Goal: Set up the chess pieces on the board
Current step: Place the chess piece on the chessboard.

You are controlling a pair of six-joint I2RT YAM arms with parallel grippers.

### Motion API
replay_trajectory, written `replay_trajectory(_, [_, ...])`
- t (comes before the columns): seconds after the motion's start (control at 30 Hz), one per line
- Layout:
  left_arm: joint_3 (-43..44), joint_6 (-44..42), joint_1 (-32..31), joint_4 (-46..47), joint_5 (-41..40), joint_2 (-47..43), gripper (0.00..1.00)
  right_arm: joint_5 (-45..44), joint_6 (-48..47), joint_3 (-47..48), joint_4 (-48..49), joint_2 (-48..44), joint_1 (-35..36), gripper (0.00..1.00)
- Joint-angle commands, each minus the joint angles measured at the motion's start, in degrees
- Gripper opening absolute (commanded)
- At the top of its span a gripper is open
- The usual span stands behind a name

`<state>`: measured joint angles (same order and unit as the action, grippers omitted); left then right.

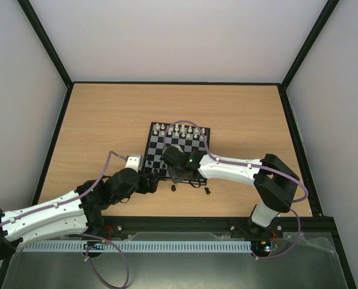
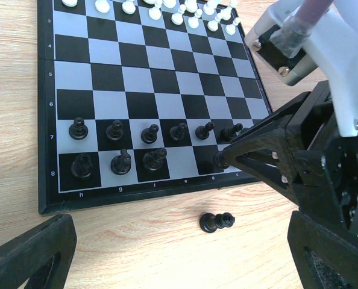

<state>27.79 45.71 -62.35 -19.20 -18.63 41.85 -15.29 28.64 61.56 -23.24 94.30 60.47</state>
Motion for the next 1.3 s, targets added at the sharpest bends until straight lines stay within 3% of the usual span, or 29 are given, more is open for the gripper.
replay_trajectory(0.0, [-0.6,0.4,-0.2,0.6,-1.1,-0.3,0.99,0.7,-0.9,1.0,-0.1,1.7,-0.5,0.02])
replay_trajectory(0.83, [-0.8,0.3,-0.3,1.4,-0.9,-0.5,0.99,1.3,-1.9,1.1,1.7,4.2,-1.7,0.07])
replay_trajectory(1.27, [-1.1,0.2,-0.4,1.9,0.5,-0.4,0.99,2.7,-1.4,-0.6,1.8,0.0,-1.7,0.27])
